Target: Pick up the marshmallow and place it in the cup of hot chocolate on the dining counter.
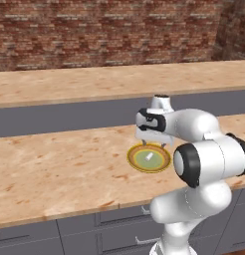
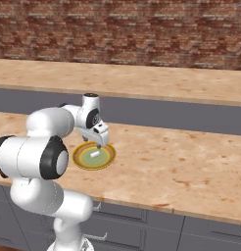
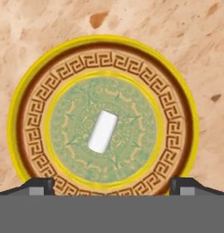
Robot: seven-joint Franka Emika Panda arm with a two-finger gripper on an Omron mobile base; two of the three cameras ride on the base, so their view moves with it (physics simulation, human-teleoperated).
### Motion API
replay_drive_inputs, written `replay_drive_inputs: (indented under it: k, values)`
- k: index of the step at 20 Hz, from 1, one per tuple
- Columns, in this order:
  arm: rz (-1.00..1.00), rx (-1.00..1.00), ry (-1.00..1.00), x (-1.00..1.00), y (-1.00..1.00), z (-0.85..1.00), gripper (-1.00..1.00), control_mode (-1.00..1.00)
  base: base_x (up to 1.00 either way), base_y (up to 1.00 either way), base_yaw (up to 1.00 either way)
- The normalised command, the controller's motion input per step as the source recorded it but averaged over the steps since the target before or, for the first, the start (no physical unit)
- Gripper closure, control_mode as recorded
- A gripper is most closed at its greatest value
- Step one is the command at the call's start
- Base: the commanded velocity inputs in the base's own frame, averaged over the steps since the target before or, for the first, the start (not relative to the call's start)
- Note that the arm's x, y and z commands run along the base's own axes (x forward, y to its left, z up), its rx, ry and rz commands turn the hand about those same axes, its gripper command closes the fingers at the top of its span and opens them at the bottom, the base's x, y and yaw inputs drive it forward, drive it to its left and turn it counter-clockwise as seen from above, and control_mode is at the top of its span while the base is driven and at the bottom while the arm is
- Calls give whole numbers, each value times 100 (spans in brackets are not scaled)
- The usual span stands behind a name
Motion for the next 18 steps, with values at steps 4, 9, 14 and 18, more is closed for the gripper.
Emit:
replay_drive_inputs:
  k: [4, 9, 14, 18]
  values:
    - [0, 0, -4, 18, 0, -25, -100, -100, 0, 0, 0]
    - [0, 0, 0, 20, 0, -24, -100, -100, 0, 0, 0]
    - [-1, 0, 0, 15, 0, -19, -100, -100, 0, 0, 0]
    - [-1, 0, 0, 2, 0, -23, -100, -100, 0, 0, 0]
